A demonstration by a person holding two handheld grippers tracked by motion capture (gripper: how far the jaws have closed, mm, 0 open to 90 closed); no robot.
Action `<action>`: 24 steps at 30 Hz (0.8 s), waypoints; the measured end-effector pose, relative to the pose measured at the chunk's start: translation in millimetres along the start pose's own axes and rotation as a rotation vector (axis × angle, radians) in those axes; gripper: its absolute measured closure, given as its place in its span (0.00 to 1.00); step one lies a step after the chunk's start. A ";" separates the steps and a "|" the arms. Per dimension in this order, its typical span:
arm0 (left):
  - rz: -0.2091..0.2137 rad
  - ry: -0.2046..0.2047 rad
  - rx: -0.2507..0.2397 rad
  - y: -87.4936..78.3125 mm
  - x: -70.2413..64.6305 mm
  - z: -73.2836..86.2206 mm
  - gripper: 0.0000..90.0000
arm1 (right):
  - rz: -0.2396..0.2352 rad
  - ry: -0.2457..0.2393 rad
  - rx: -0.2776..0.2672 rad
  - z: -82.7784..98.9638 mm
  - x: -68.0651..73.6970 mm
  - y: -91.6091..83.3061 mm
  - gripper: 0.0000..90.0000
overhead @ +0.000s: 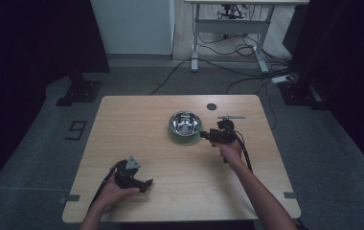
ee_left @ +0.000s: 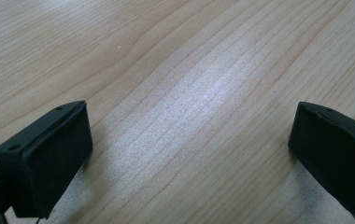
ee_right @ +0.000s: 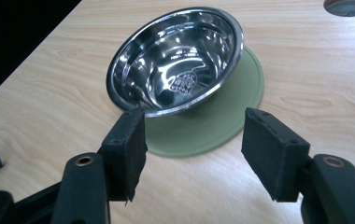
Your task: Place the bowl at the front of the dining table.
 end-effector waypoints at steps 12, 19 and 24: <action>0.000 0.000 0.000 0.0 0.0 0.0 0.00 | 0.011 0.000 0.012 34.8 -10.8 -32.4 0.42; -0.001 -0.001 0.000 0.0 0.0 0.0 0.00 | 0.017 -0.012 0.022 59.0 -12.0 -51.7 0.42; -0.001 -0.001 0.000 0.0 0.0 -0.1 0.00 | 0.014 -0.016 0.041 75.9 -11.7 -58.3 0.41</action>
Point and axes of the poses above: each handheld gripper's, and its own axes: y roughly forward along the jaws, z roughly out of its underside, x roughly to its left, the point moved 10 cm from there along y, roughly forward along the jaws, and after that the axes turned 11 degrees about x, right-handed, at the moved point
